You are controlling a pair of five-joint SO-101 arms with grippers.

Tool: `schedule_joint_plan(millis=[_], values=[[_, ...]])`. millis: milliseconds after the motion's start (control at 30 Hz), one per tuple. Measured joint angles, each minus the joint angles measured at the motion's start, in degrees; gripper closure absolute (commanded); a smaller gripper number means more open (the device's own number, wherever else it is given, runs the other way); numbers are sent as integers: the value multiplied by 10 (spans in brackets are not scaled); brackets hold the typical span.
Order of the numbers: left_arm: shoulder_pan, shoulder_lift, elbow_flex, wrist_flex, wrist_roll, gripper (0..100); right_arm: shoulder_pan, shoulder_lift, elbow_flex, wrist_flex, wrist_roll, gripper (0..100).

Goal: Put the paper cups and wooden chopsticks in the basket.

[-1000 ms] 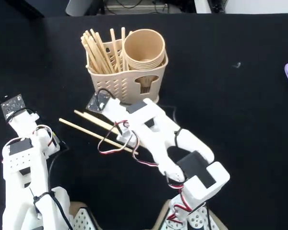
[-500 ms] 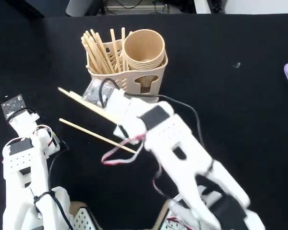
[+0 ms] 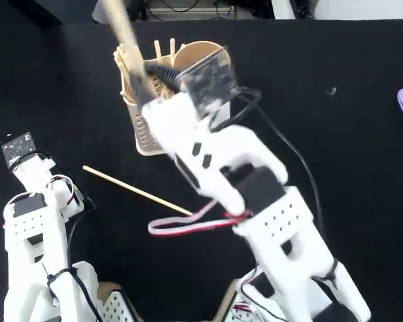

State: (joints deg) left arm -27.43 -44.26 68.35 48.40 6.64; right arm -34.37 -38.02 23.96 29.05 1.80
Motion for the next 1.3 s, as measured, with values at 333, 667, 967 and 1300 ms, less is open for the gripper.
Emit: schedule_joint_plan(millis=[333,667,967,1300], values=[[0,0,0,0,0,845,59,162,12,-234,-47,987],[0,0,0,0,0,845,59,263,15,-256,-47,985],[0,0,0,0,0,845,50,263,33,-192,-47,845],[0,0,0,0,0,845,42,91,33,17,-47,961]])
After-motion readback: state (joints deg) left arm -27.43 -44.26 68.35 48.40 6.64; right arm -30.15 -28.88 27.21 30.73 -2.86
